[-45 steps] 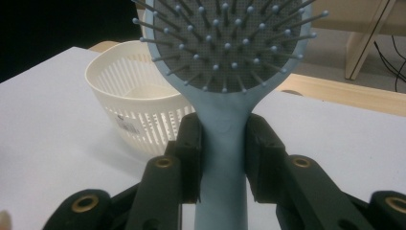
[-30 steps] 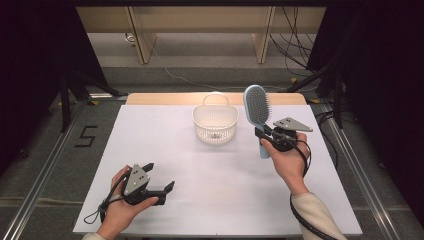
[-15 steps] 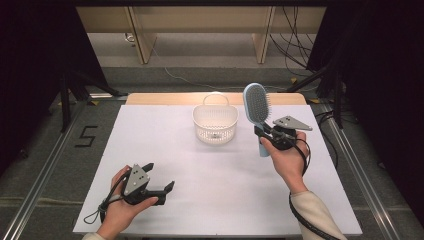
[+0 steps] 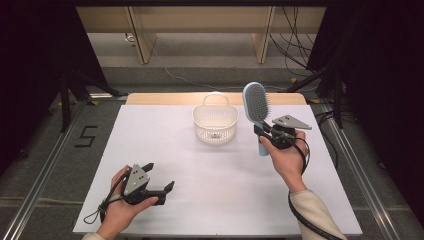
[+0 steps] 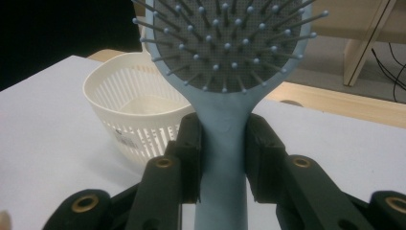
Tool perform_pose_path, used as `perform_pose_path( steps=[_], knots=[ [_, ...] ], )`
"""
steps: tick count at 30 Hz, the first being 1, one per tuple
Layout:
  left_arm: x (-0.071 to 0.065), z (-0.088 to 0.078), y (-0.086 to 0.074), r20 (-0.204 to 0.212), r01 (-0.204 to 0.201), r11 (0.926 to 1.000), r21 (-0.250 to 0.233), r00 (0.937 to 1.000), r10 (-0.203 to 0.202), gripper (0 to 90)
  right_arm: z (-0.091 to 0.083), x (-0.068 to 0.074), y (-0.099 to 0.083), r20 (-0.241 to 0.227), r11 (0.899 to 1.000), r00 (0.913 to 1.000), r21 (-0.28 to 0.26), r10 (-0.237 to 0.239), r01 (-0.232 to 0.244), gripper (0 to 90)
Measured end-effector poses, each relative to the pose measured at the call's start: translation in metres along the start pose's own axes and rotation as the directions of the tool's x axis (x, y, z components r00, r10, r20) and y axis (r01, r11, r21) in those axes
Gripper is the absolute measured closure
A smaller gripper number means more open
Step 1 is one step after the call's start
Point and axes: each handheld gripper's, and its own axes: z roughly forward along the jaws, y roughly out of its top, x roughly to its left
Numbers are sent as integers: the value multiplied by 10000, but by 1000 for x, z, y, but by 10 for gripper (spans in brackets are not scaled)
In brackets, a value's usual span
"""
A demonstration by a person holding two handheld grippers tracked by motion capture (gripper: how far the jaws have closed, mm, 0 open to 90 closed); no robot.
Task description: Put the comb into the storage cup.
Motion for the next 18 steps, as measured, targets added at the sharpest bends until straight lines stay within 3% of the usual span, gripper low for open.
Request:
perform_pose_path(
  steps=[18],
  knots=[
    [0,0,0,-9,0,10000,6,10000,0,89,4,0,3,7,10000,10000,-42,16,-16,705]
  ],
)
